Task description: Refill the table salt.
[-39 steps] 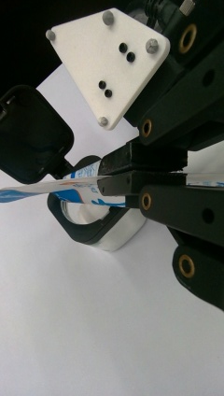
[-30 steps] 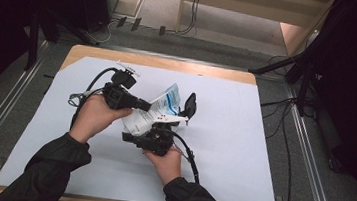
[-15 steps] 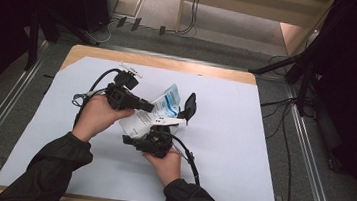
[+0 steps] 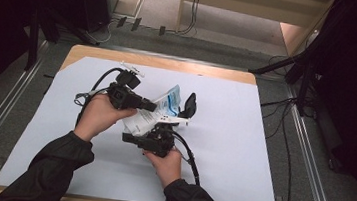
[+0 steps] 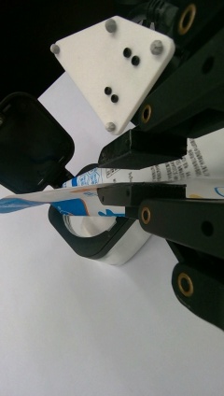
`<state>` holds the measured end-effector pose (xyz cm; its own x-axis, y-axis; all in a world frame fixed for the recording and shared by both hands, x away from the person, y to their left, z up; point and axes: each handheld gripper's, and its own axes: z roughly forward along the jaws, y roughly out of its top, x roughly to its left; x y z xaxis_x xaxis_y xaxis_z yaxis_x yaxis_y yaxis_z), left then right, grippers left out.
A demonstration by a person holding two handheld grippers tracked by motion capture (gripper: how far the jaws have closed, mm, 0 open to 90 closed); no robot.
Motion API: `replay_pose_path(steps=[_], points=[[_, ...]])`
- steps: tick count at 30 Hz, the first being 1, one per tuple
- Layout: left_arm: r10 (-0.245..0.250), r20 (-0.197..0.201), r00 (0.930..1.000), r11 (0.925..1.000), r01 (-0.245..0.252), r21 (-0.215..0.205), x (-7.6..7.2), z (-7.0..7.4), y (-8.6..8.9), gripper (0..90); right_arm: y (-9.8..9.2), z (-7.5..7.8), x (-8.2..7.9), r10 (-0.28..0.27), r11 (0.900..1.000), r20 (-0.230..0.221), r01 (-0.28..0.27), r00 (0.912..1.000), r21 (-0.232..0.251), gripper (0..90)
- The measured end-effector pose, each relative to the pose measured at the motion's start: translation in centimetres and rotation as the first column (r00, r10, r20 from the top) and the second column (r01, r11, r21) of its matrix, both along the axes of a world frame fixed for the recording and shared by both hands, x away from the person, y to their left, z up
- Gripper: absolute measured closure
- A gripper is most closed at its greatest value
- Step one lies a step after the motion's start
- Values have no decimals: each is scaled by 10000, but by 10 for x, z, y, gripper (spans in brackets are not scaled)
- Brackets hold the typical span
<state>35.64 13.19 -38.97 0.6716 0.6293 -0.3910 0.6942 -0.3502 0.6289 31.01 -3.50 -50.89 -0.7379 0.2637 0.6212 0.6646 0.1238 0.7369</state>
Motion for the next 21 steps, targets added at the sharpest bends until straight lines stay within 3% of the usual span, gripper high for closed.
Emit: replay_pose_path(steps=[7,10,21], points=[[9,29,10000,9999,-9,103,-3,9,2,821,-3,5,2,-1,9981,-419,26,9991,612,676],[115,123,9999,9994,-119,319,-5,10,1,879,-3,8,2,-34,9977,-376,59,9993,668,674],[526,487,9974,9957,-561,732,-10,17,-2,900,1,16,0,-244,9996,175,242,9995,118,629]])
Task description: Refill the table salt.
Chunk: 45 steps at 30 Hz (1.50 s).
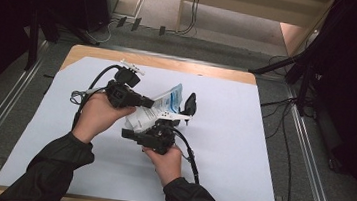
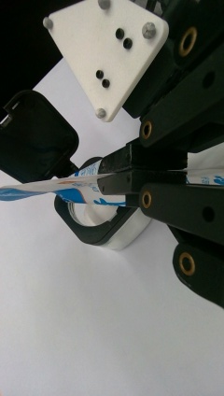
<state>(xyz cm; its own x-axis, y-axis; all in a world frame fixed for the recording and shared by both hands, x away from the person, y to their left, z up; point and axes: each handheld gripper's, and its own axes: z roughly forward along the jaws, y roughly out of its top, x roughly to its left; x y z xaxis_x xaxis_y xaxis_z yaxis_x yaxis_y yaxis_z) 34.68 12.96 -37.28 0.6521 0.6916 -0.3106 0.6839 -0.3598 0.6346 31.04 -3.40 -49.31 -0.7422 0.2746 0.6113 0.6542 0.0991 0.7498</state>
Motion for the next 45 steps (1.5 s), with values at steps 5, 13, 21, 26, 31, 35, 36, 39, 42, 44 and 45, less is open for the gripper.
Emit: replay_pose_path(steps=[5,13,21,26,31,35,36,39,42,44,45], points=[[198,46,9998,9997,-199,149,0,-1,-1,900,1,0,0,-173,9997,-101,171,9998,-195,621],[193,197,9996,9995,-198,251,0,2,-4,900,0,3,3,-110,9999,-401,114,9991,99,647],[145,119,9998,9996,-148,253,3,2,-6,900,0,3,4,-91,9998,-507,99,9987,151,648],[115,153,9998,9995,-119,278,4,3,-8,900,-1,4,6,-85,9998,-584,95,9983,160,649],[104,147,9998,9995,-109,313,4,2,-8,900,-1,2,6,-64,9999,-570,71,9984,115,649],[81,165,9998,9995,-86,290,4,2,-7,900,0,2,6,-58,10000,-521,60,9986,39,649],[40,167,9999,9995,-45,305,4,1,-7,900,0,2,6,-53,10000,-497,54,9988,19,649],[107,69,9999,9997,-109,213,3,-2,-5,900,0,0,7,-2,9998,-304,-3,9995,-175,649],[95,-25,10000,9999,-94,63,3,-5,-2,900,1,-2,6,8,9994,-208,-15,9998,-333,651],[58,-59,10000,10000,-57,26,3,-6,-1,900,2,-4,5,-80,9989,-21,79,10000,-461,653],[9,-89,10000,10000,-9,17,3,-7,0,897,2,-5,5,-106,9986,31,108,9999,-519,654]])
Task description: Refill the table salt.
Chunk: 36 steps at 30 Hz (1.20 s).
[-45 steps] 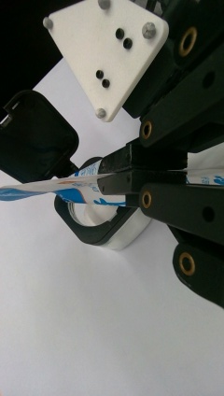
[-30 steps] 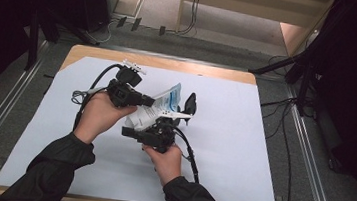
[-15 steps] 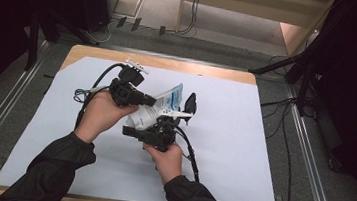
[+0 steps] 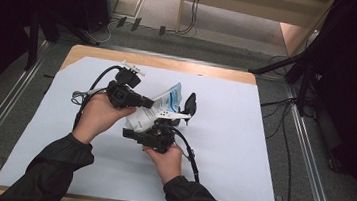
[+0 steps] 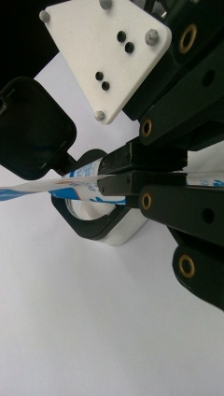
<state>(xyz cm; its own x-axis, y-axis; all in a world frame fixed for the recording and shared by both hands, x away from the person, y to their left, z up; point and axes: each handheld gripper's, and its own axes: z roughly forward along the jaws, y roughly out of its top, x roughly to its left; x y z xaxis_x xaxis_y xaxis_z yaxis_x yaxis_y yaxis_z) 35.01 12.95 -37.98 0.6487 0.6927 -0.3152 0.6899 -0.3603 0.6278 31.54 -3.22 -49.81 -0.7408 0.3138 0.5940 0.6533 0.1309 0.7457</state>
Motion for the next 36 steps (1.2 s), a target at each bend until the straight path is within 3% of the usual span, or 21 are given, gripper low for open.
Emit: replay_pose_path(steps=[9,19,24,36], points=[[-329,-52,9994,9994,329,-89,2,-8,4,863,0,-9,0,-91,9987,321,107,9994,-492,662],[-435,-157,9989,9978,426,-514,7,-14,6,824,2,-14,-3,174,9948,709,-102,9973,-1009,665],[-514,-201,9985,9958,497,-767,11,-18,7,803,4,-18,-7,304,9882,1084,-136,9936,-1523,667],[-570,-246,9981,9943,545,-916,23,-29,4,807,2,-24,-10,293,9834,1128,-84,9932,-1814,666]])
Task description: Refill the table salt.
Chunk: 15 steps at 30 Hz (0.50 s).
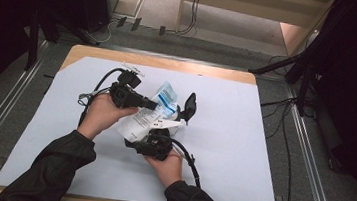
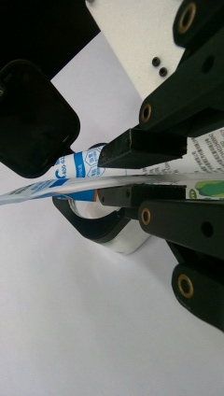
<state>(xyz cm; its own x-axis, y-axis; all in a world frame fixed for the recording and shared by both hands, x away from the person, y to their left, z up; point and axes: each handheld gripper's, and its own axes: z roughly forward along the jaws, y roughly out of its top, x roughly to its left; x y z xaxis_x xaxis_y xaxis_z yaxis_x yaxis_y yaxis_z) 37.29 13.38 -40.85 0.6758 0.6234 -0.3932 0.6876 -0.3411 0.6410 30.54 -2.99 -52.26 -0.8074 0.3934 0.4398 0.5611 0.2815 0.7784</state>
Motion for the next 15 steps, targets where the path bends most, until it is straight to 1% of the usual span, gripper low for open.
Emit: replay_pose_path(steps=[2,4,5,9,10,15], points=[[2,-13,10000,10000,-2,-35,1,-1,0,807,0,-1,0,-32,10000,-16,32,10000,-33,665],[-7,-18,10000,9998,7,-198,3,-2,0,808,-1,-2,-1,-50,9999,30,50,10000,-110,665],[15,-19,10000,9999,-15,-160,4,-2,0,808,-1,-3,-1,-47,9999,47,47,10000,-139,665],[-32,5,10000,9997,32,-229,5,-3,-2,809,-2,-5,-2,-103,9997,78,105,9999,-232,660],[-34,73,10000,9999,36,-162,5,-3,-3,813,-2,-5,-2,-158,9995,125,161,9998,-270,656],[-29,129,9999,9998,32,-220,5,-2,-4,826,-5,-9,-4,-364,9986,143,369,9992,-388,649]])
